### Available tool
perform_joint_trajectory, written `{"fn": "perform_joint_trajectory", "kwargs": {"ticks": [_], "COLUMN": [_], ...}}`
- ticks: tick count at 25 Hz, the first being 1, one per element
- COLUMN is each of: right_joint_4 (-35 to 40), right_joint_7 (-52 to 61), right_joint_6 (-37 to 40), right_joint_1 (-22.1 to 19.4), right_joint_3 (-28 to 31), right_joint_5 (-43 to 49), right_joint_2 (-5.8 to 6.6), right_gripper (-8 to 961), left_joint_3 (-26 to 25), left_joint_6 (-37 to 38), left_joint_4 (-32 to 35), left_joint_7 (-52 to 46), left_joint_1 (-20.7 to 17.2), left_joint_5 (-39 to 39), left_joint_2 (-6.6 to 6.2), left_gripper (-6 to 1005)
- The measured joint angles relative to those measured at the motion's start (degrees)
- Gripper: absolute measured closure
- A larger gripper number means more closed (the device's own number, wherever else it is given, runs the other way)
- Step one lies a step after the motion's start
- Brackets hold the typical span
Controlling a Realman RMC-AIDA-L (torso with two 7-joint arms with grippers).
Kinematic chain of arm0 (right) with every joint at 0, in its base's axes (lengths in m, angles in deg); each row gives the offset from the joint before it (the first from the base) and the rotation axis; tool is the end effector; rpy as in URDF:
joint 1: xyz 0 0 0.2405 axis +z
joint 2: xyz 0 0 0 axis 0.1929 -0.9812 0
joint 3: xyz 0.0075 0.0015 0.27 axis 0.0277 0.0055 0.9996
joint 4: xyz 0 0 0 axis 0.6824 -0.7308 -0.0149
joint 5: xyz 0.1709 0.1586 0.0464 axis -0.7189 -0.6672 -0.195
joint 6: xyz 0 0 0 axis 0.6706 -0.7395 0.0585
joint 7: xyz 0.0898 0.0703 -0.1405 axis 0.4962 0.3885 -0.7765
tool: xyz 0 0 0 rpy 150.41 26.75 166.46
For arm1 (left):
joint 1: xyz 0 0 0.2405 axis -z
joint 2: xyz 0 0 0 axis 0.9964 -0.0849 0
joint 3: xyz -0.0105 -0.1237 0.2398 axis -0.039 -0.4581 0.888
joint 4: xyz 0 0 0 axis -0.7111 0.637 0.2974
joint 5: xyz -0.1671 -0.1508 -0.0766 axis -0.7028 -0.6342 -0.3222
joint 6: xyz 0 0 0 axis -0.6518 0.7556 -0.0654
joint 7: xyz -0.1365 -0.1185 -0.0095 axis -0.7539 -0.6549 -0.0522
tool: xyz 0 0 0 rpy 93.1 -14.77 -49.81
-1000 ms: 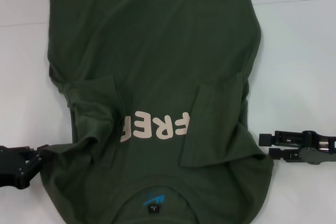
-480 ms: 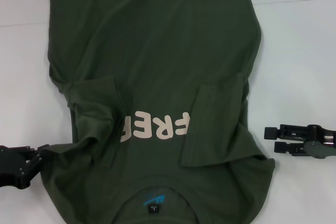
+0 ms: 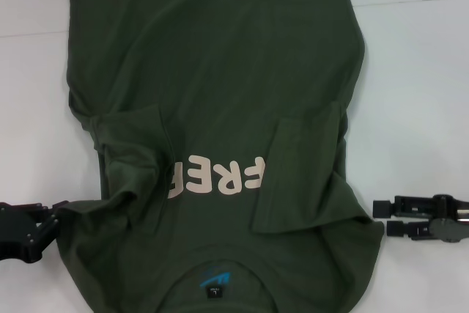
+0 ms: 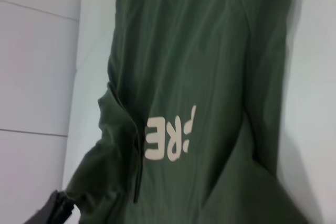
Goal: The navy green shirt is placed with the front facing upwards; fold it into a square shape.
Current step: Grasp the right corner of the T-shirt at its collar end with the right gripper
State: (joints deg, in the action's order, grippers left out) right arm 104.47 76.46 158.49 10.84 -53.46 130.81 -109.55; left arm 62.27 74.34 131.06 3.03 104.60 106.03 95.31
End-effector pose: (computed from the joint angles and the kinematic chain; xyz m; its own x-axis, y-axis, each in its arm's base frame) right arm 0.3896 0.2790 -0.0038 -0.0834 -0.9425 -0.3237 -0.9637 -0.0063 0.2668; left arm -0.3694 0.3017 -0.0233 0.7162 0.4935 0.4935 0.6631 -0.7016 -0.2607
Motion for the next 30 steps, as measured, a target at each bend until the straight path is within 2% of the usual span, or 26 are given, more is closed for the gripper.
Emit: {"fn": "perform_joint_trajectory", "kwargs": {"ticks": [5,13,30], "right_joint_4": [-0.4,-1.1,-2.0], "right_joint_7": [0.1,0.2,1.2], "right_joint_6": [-0.1,-1.3,0.4], "right_joint_1": [-0.1,0.2,-0.4], "right_joint_3": [0.0,0.0,-1.7], "right_joint_5": [1.1,1.1,1.0], "right_joint_2": [-0.06,-0.93,-0.93], "right_gripper": [29,28,29], "left_joint_3": [0.0,0.0,0.1], "left_joint_6": [0.0,0.0,-0.6], "left_joint_4": [0.0,0.1,0.0], "left_joint_7": [0.0,0.0,0.1], "left_joint_1": [0.1,0.5,0.9], "left_joint_5": [-0.5,-0.5,-0.5], "left_joint_2": [-0.06,-0.08,-0.17], "left_gripper": [959,959,959]}}
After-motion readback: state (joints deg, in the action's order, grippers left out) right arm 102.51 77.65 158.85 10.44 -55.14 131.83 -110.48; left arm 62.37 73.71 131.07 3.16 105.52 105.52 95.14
